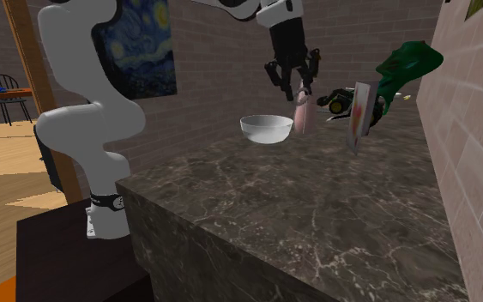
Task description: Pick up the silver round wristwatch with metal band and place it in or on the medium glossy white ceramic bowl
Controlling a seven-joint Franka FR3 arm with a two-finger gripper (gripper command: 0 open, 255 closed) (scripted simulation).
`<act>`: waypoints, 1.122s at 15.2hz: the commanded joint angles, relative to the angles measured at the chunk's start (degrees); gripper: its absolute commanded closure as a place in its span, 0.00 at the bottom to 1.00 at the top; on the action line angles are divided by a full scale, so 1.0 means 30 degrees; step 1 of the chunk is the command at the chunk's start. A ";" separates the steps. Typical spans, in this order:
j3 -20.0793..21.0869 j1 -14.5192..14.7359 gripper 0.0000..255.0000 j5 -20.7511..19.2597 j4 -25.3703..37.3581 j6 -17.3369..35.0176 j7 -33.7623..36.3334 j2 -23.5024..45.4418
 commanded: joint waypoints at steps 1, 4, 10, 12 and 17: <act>0.0367 0.0389 1.00 0.0312 -0.0460 -0.0111 0.0623 -0.0697; 0.0964 0.0988 1.00 0.0765 -0.0887 -0.0445 0.1607 -0.1673; 0.2375 0.2098 1.00 0.1538 -0.1148 -0.1226 0.3806 -0.3177; 0.2918 0.2413 1.00 0.1754 -0.1061 -0.1506 0.4599 -0.3539; 0.3419 0.2616 1.00 0.2004 -0.1990 -0.0628 0.4942 -0.3678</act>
